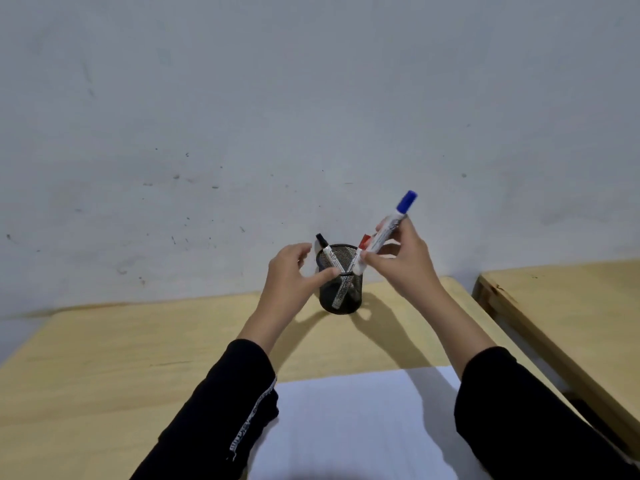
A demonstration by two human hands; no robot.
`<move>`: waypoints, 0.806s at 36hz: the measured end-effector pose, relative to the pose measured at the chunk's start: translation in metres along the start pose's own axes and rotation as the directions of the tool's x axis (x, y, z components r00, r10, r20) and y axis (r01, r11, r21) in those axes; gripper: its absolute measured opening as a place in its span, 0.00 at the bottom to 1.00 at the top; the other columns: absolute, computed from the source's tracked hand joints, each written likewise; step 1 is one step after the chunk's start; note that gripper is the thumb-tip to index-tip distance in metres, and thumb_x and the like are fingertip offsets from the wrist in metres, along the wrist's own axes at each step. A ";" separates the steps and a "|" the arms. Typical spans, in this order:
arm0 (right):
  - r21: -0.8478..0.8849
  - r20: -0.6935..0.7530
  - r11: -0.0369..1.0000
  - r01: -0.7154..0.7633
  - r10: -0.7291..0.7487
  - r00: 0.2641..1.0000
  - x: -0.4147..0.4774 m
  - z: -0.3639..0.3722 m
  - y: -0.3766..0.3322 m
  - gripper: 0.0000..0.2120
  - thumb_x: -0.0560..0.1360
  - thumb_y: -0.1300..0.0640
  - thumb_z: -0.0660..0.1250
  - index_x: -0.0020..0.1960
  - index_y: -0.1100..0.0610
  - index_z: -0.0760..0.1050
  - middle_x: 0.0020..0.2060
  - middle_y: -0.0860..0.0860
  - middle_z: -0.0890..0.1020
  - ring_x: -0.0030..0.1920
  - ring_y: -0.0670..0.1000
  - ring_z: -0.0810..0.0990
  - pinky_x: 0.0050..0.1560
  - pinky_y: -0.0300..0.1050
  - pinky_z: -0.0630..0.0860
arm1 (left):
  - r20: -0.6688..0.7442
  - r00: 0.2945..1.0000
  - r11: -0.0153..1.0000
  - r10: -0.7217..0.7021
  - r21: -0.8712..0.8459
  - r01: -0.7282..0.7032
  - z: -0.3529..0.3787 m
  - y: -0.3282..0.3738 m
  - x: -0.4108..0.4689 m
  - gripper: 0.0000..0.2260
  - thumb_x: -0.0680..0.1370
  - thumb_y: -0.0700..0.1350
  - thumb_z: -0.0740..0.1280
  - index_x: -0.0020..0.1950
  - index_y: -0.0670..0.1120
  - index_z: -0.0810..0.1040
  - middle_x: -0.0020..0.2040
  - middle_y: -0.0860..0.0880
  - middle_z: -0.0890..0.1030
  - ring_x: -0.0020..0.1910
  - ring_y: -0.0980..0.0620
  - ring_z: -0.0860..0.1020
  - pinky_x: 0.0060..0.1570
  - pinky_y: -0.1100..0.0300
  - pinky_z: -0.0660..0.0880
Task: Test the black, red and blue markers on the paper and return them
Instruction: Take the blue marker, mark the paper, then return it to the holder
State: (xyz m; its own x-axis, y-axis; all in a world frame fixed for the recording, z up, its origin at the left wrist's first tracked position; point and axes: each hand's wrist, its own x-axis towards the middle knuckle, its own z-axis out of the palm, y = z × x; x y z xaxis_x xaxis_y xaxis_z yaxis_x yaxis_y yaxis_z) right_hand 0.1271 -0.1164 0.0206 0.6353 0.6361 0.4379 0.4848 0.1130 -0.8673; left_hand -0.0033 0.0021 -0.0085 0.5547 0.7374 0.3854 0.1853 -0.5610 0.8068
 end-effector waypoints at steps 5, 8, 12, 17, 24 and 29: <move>0.116 -0.062 0.993 -0.015 0.022 0.998 0.021 0.012 0.010 0.16 0.70 0.65 0.70 0.44 0.48 0.67 0.41 0.52 0.80 0.39 0.50 0.80 0.36 0.34 0.77 | 0.064 0.988 0.990 -0.137 -0.011 0.138 0.023 -0.033 0.005 0.38 0.63 0.50 0.79 0.68 0.40 0.68 0.66 0.42 0.73 0.64 0.47 0.72 0.64 0.55 0.70; 0.065 0.023 0.995 -0.073 0.072 0.997 0.027 0.024 0.025 0.05 0.73 0.58 0.68 0.43 0.50 0.72 0.41 0.54 0.81 0.41 0.54 0.81 0.47 0.50 0.79 | 0.127 0.978 0.977 -0.163 -0.115 0.178 0.034 -0.040 0.006 0.39 0.63 0.49 0.79 0.69 0.43 0.67 0.68 0.46 0.71 0.66 0.50 0.72 0.62 0.59 0.71; -0.051 0.079 0.994 -0.099 0.103 0.992 0.026 0.038 0.040 0.10 0.75 0.52 0.65 0.46 0.59 0.77 0.44 0.61 0.82 0.40 0.56 0.78 0.49 0.54 0.76 | 0.185 0.975 0.916 -0.125 -0.357 0.185 0.043 -0.039 0.005 0.29 0.65 0.38 0.77 0.62 0.50 0.70 0.58 0.53 0.78 0.54 0.62 0.79 0.43 0.73 0.74; -0.083 0.130 0.996 -0.034 0.044 0.990 0.027 0.038 0.041 0.05 0.72 0.58 0.69 0.47 0.54 0.75 0.42 0.54 0.81 0.39 0.49 0.78 0.44 0.43 0.75 | 0.159 0.981 0.890 -0.116 -0.422 0.173 0.052 -0.041 0.009 0.26 0.65 0.36 0.77 0.54 0.56 0.72 0.55 0.52 0.80 0.51 0.60 0.80 0.41 0.70 0.76; -0.121 0.171 0.993 0.004 0.017 0.985 0.032 0.036 0.043 0.05 0.71 0.59 0.69 0.45 0.56 0.74 0.39 0.55 0.81 0.36 0.48 0.78 0.41 0.39 0.75 | 0.140 0.984 0.894 -0.114 -0.417 0.163 0.056 -0.046 0.009 0.25 0.66 0.38 0.76 0.59 0.51 0.72 0.51 0.60 0.80 0.50 0.63 0.79 0.47 0.67 0.77; -0.169 0.193 0.986 0.009 0.024 0.981 0.034 0.036 0.042 0.02 0.71 0.60 0.70 0.42 0.55 0.76 0.31 0.48 0.80 0.32 0.39 0.77 0.41 0.34 0.75 | 0.148 0.982 0.888 -0.116 -0.428 0.169 0.055 -0.043 0.009 0.25 0.66 0.37 0.76 0.59 0.50 0.72 0.50 0.60 0.79 0.47 0.66 0.79 0.42 0.71 0.76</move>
State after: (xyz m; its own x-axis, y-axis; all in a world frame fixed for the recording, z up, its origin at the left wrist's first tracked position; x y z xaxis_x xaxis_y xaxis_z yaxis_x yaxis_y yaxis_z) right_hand 0.1472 -0.0626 -0.0100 0.5185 0.7742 0.3631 0.5854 -0.0118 -0.8107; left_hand 0.0380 0.0122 -0.0646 0.6436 0.7335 0.2185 -0.0886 -0.2122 0.9732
